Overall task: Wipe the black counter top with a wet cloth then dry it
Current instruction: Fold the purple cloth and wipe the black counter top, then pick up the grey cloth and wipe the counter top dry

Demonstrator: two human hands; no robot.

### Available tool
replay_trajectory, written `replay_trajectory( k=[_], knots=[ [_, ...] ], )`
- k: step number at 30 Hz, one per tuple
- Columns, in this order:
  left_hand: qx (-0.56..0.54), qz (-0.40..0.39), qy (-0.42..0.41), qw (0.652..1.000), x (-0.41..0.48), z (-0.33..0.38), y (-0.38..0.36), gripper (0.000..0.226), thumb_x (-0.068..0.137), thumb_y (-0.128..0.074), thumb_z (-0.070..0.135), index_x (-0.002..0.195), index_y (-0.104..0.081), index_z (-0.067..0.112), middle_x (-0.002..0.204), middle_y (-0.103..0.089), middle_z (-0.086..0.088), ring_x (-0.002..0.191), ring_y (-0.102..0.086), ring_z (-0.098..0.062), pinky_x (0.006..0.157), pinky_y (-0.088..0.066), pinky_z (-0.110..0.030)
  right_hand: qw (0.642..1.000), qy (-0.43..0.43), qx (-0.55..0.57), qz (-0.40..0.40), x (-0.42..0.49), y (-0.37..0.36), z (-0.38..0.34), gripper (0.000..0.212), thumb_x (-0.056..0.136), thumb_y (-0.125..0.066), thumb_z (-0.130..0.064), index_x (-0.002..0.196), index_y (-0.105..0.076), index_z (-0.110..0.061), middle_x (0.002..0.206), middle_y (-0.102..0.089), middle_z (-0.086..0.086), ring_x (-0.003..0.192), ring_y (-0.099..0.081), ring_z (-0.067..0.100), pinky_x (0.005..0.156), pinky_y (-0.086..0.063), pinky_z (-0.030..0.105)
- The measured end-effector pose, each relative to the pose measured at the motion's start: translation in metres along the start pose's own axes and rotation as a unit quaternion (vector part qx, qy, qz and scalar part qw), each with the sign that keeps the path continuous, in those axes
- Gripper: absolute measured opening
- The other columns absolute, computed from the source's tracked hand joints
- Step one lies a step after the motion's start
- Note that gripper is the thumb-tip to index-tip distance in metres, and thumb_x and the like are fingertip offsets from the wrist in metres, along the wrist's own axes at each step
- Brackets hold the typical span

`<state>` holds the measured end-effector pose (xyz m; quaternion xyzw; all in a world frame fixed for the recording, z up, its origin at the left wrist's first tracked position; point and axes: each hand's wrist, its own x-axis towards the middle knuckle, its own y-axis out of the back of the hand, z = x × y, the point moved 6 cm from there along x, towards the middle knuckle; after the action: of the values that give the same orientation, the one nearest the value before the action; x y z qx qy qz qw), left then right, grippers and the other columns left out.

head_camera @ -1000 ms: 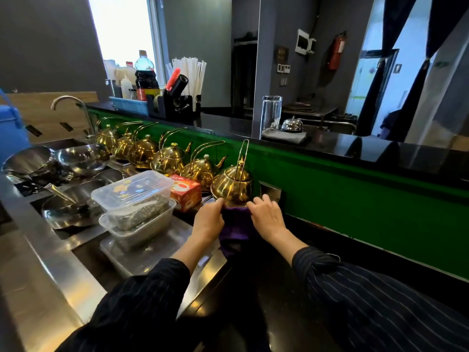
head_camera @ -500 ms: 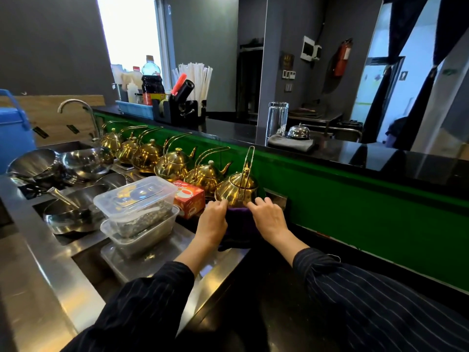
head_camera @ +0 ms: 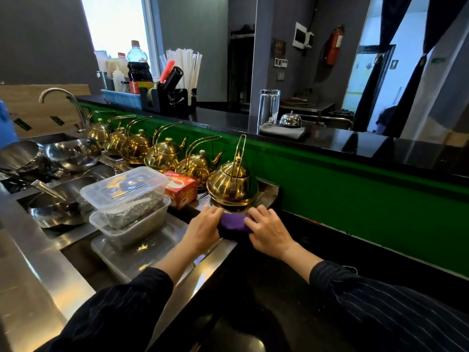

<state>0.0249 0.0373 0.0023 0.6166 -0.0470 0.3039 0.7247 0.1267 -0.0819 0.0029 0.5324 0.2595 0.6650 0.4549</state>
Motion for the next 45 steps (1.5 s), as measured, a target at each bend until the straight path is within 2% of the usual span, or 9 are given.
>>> replay_trajectory(
  k=[5,14,19,23,26,33,37,41,45],
  knots=[
    [0.023,-0.059,-0.090,0.994,-0.012,-0.002,-0.007,0.041,0.082,-0.061,0.016,0.122,-0.053,0.014,0.117,-0.060,-0.009,0.110,-0.055,-0.024,0.087,-0.051,-0.038,0.999,0.012,0.023,-0.032,-0.024,-0.007,-0.006,0.045,0.077,-0.055,-0.033,0.117,-0.062,-0.013,0.120,-0.062,0.006,0.107,-0.058,0.025,0.082,-0.053,0.040],
    [0.061,-0.122,-0.104,0.985,-0.002,0.016,-0.012,0.051,0.091,-0.054,0.016,0.140,-0.042,0.020,0.138,-0.049,-0.008,0.125,-0.046,-0.021,0.102,-0.042,-0.032,0.997,-0.024,-0.026,-0.066,-0.022,-0.007,0.007,0.038,0.076,-0.073,-0.028,0.111,-0.059,-0.021,0.115,-0.064,0.006,0.105,-0.062,0.026,0.074,-0.053,0.046],
    [0.089,-0.149,-0.064,0.983,0.013,0.030,-0.016,0.046,0.092,-0.051,0.023,0.138,-0.045,0.018,0.130,-0.052,-0.009,0.116,-0.051,-0.023,0.090,-0.047,-0.032,0.982,-0.107,-0.054,-0.144,-0.015,-0.012,0.022,0.046,0.068,-0.080,-0.018,0.110,-0.064,-0.020,0.119,-0.065,0.009,0.114,-0.059,0.029,0.077,-0.051,0.053],
    [0.097,-0.170,-0.047,0.979,0.027,0.041,-0.009,0.026,0.082,-0.053,0.025,0.103,-0.063,0.011,0.098,-0.061,-0.009,0.087,-0.058,-0.025,0.065,-0.044,-0.031,0.986,-0.090,-0.020,-0.140,-0.010,-0.005,0.021,0.036,0.078,-0.066,-0.014,0.114,-0.063,-0.013,0.129,-0.059,0.010,0.126,-0.049,0.030,0.093,-0.041,0.059],
    [0.050,-0.118,-0.033,0.991,0.043,0.052,0.000,0.023,0.079,-0.049,0.022,0.091,-0.063,0.009,0.089,-0.064,-0.009,0.080,-0.060,-0.026,0.062,-0.050,-0.035,0.990,-0.090,-0.016,-0.112,-0.005,0.002,0.033,0.031,0.075,-0.060,-0.014,0.106,-0.067,-0.012,0.114,-0.065,0.006,0.116,-0.055,0.028,0.095,-0.042,0.056],
    [-0.039,-0.009,-0.060,0.997,0.120,0.101,0.027,0.045,0.085,-0.048,0.009,0.130,-0.051,0.004,0.122,-0.058,-0.015,0.115,-0.053,-0.027,0.093,-0.050,-0.040,0.984,-0.169,-0.037,0.028,0.032,0.066,0.113,0.018,0.058,-0.069,-0.005,0.073,-0.061,-0.011,0.071,-0.062,0.008,0.072,-0.060,0.032,0.067,-0.052,0.039],
    [-0.031,0.027,-0.070,0.997,0.173,0.118,0.043,0.055,0.084,-0.051,0.006,0.139,-0.039,0.004,0.138,-0.046,-0.014,0.132,-0.038,-0.026,0.103,-0.044,-0.038,0.971,-0.230,-0.058,0.039,0.051,0.100,0.168,0.030,0.072,-0.062,-0.006,0.102,-0.061,-0.004,0.103,-0.060,0.015,0.095,-0.055,0.035,0.082,-0.048,0.045],
    [0.023,0.020,-0.071,0.997,0.226,0.117,0.044,0.054,0.081,-0.056,0.008,0.132,-0.041,0.001,0.138,-0.044,-0.017,0.132,-0.036,-0.030,0.108,-0.038,-0.038,0.958,-0.280,-0.030,-0.061,0.069,0.096,0.213,0.053,0.089,-0.055,-0.018,0.139,-0.040,-0.009,0.151,-0.032,0.008,0.138,-0.029,0.028,0.113,-0.023,0.057],
    [0.079,-0.011,-0.073,0.994,0.273,0.111,0.035,0.071,0.079,-0.062,0.015,0.141,-0.029,0.004,0.146,-0.034,-0.015,0.138,-0.028,-0.030,0.113,-0.030,-0.046,0.951,-0.285,0.034,-0.119,0.094,0.077,0.245,0.066,0.094,-0.054,-0.034,0.150,-0.025,-0.013,0.163,-0.008,0.001,0.149,-0.007,0.021,0.116,-0.011,0.059]
  ],
)
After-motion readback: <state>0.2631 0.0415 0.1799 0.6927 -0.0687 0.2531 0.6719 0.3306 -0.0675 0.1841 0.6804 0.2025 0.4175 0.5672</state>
